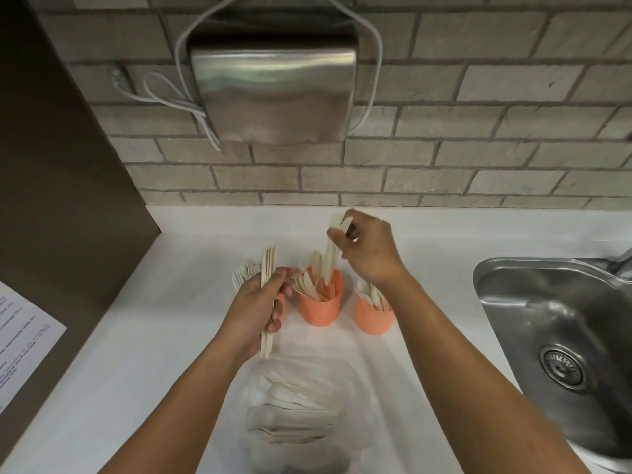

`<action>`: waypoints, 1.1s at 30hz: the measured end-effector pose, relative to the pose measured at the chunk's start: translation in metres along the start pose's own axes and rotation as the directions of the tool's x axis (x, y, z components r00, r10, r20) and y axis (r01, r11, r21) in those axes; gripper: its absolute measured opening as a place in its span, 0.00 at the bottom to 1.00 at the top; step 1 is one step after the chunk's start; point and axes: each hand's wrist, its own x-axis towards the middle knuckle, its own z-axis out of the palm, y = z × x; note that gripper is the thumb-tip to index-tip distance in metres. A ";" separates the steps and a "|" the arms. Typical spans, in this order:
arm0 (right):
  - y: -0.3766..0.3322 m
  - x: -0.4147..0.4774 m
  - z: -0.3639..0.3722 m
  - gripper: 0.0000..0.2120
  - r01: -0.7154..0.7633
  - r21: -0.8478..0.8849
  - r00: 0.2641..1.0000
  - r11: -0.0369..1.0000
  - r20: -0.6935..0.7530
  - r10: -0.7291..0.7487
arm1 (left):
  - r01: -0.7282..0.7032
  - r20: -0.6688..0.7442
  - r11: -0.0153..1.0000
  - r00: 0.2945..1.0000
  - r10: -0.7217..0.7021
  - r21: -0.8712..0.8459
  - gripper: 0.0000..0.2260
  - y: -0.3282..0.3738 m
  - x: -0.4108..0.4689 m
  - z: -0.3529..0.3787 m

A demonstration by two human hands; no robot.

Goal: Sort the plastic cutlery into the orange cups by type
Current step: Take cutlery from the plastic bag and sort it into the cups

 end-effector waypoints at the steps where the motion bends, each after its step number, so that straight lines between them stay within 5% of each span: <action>1: 0.007 -0.002 0.007 0.03 -0.014 -0.069 0.997 0.998 0.079 0.019 | 0.000 0.003 1.000 1.000 0.000 0.002 0.12 0.000 0.000 0.001; 4: 0.020 -0.010 0.024 0.10 -0.021 -0.252 0.958 0.967 0.272 0.092 | 0.004 0.010 1.000 1.000 -0.004 0.017 0.11 -0.001 0.000 0.003; 10: 0.025 -0.009 0.035 0.05 0.119 -0.301 0.977 0.946 0.204 -0.058 | 0.019 -0.010 1.000 1.000 -0.019 0.021 0.10 -0.001 -0.001 -0.002; 16: 0.036 -0.011 0.049 0.16 0.255 -0.491 0.940 0.833 0.328 -0.094 | 0.043 0.006 0.999 0.999 -0.043 -0.016 0.10 -0.001 -0.005 0.001; 20: 0.007 -0.008 0.035 0.13 0.212 -0.226 0.977 0.951 0.057 -0.204 | 0.073 0.128 0.993 0.990 -0.062 -0.089 0.10 0.000 -0.008 -0.004; 25: -0.037 -0.018 0.033 0.07 0.066 0.061 0.928 0.996 0.362 -0.083 | 0.149 0.308 0.979 0.946 -0.100 -0.138 0.06 0.003 -0.010 0.000; 33: -0.029 -0.017 0.026 0.07 -0.188 0.299 0.939 0.935 0.335 0.082 | 0.070 0.282 0.997 0.958 -0.061 -0.022 0.12 0.004 -0.012 0.001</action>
